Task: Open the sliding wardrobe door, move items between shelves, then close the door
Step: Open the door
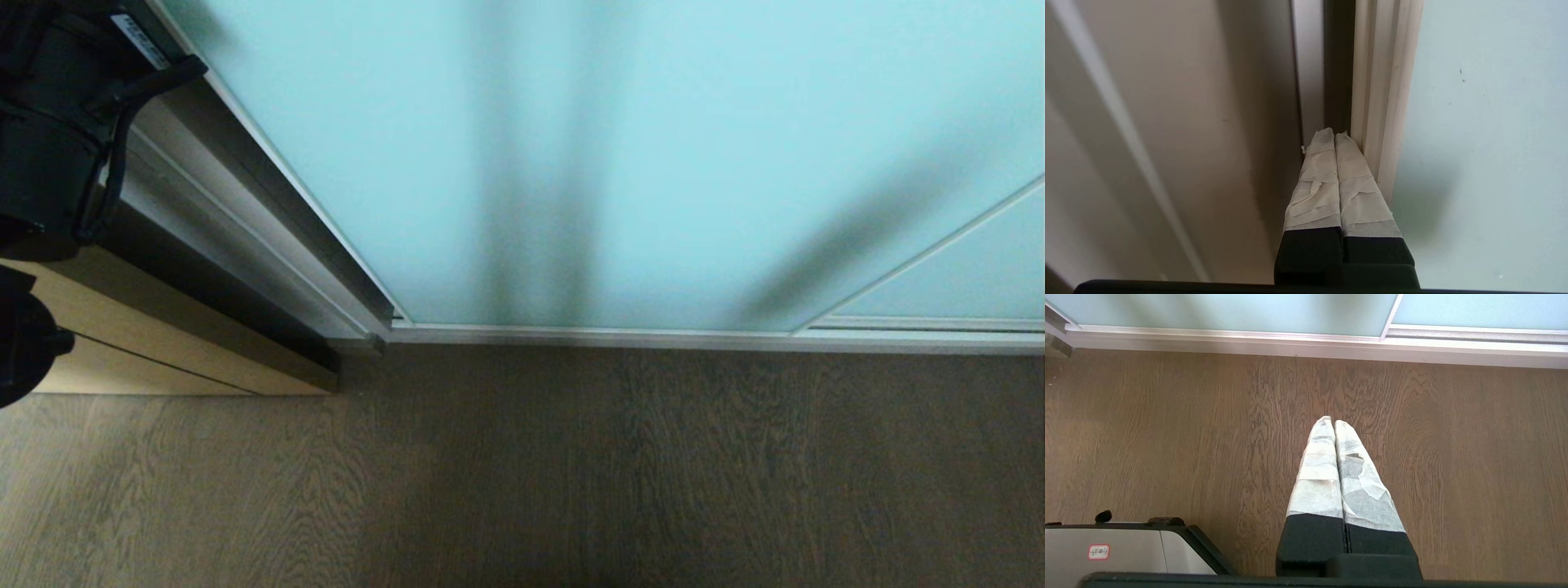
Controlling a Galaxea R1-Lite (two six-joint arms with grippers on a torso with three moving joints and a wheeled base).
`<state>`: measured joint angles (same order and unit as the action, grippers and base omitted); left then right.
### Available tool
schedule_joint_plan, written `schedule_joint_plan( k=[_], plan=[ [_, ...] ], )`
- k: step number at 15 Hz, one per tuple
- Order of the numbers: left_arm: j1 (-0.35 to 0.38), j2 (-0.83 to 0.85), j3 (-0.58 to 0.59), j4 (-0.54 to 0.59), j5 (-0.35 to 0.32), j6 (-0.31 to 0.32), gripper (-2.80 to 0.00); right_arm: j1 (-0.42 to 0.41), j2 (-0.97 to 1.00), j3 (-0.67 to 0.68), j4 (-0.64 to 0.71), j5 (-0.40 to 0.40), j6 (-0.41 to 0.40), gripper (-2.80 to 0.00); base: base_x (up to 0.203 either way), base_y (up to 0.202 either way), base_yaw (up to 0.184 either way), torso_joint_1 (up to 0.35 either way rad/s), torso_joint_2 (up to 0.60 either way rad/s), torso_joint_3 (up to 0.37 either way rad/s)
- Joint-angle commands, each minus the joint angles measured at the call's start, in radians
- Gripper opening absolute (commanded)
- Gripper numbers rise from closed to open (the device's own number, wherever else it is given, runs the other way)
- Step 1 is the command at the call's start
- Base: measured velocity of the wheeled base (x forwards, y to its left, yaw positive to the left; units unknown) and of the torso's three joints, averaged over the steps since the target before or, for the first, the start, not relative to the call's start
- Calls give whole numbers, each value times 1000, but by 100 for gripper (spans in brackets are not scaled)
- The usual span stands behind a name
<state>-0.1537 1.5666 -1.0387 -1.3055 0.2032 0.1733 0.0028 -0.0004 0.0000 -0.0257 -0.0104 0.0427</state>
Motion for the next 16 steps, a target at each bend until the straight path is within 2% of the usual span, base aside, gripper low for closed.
schedule_joint_plan(
  k=[1, 6, 10, 13, 16],
  plan=[
    [-31, 12, -3, -3, -2, 9, -280, 0, 0, 0, 0, 0, 0, -280, 0, 0, 0, 0, 0, 0],
    [-126, 58, -4, -11, 48, 13, -280, 0, 0, 0, 0, 0, 0, -280, 0, 0, 0, 0, 0, 0],
    [-215, 100, -22, -29, 93, 40, -280, 0, 0, 0, 0, 0, 0, -280, 0, 0, 0, 0, 0, 0],
    [-270, 142, -59, -29, 104, 52, -280, 0, 0, 0, 0, 0, 0, -280, 0, 0, 0, 0, 0, 0],
    [-312, 203, -99, -31, 149, 65, -280, 0, 0, 0, 0, 0, 0, -280, 0, 0, 0, 0, 0, 0]
  ],
)
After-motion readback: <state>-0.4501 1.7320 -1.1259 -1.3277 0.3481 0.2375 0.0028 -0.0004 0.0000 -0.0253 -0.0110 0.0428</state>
